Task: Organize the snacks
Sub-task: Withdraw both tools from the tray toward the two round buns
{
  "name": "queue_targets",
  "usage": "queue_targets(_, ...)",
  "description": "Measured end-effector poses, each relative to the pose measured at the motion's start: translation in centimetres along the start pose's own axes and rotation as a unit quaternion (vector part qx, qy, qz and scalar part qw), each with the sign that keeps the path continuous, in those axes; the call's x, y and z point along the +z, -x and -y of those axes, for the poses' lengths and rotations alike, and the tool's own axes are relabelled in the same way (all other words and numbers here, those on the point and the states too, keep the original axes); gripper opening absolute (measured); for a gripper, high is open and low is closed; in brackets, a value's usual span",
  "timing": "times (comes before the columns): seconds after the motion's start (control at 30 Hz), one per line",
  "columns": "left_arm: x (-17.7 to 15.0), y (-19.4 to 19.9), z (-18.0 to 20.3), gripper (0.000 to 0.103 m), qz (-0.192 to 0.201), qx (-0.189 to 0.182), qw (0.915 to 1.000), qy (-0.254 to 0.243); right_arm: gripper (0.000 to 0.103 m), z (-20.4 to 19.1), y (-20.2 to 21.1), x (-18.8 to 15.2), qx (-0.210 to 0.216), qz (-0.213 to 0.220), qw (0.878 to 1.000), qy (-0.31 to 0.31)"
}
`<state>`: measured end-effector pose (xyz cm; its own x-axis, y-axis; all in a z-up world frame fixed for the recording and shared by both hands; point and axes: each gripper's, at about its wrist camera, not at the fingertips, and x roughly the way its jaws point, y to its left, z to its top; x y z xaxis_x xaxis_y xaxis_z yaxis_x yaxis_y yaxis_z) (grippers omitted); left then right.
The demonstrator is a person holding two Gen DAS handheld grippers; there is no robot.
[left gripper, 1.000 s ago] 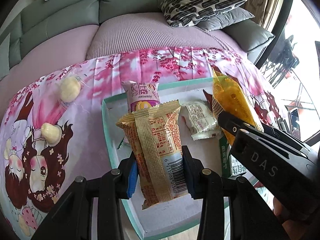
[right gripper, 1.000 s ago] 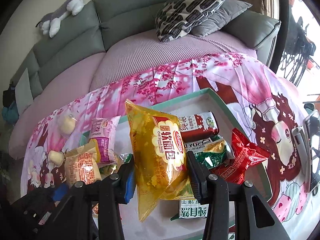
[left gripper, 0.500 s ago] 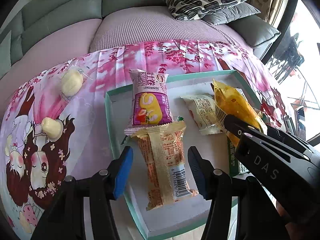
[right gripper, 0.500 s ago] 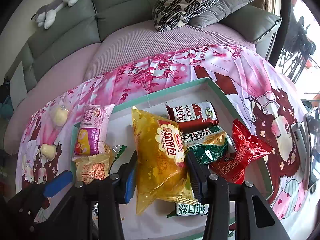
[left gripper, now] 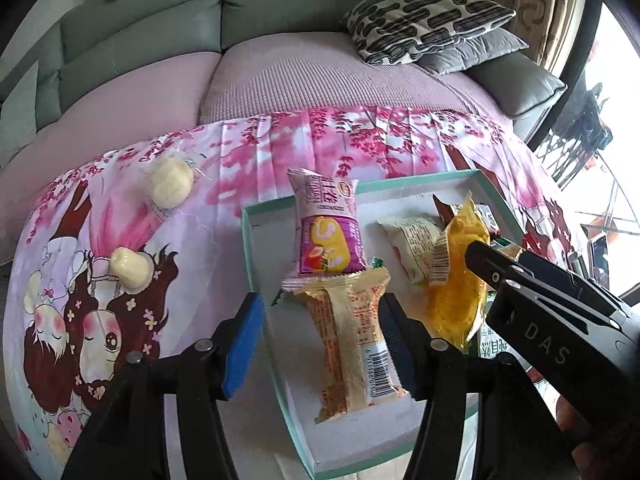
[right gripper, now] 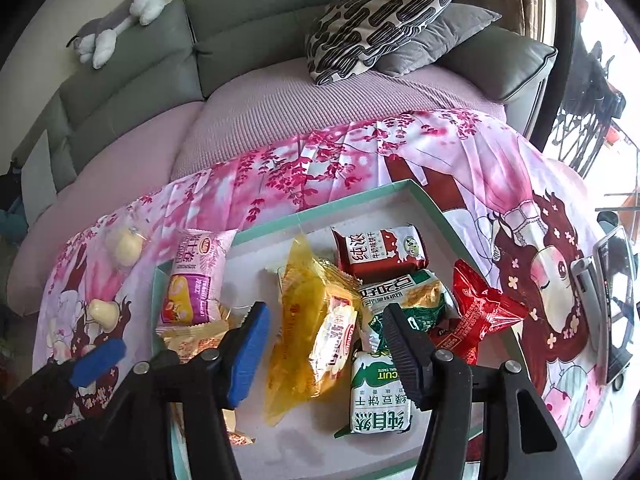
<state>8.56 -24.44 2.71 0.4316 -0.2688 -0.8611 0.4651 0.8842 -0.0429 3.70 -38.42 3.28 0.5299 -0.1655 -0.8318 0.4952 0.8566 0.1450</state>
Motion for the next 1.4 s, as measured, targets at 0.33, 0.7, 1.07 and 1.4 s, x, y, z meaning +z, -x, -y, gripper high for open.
queue_targets(0.33,0.4,-0.1,-1.9,0.094,0.021,0.062,0.9974,0.03,0.091,0.7,-0.1,0.1,-0.007,0.005,1.0,-0.014)
queue_targets(0.7,0.4,0.2,-4.6,0.097,0.041,0.091,0.9915,0.084,0.103,0.4,-0.3,0.0,-0.008,0.007,1.0,-0.003)
queue_targets(1.07,0.4,0.7,-8.9,0.097,0.042,0.112,0.9835,0.136,0.103,-1.4,-0.2,0.0,0.007,0.012,1.0,0.017)
queue_targets(1.4,-0.7,2.5,-15.6,0.097,0.056,0.148,0.9637,0.215,0.103,-5.8,-0.4,-0.4,0.025,0.01,0.997,0.075)
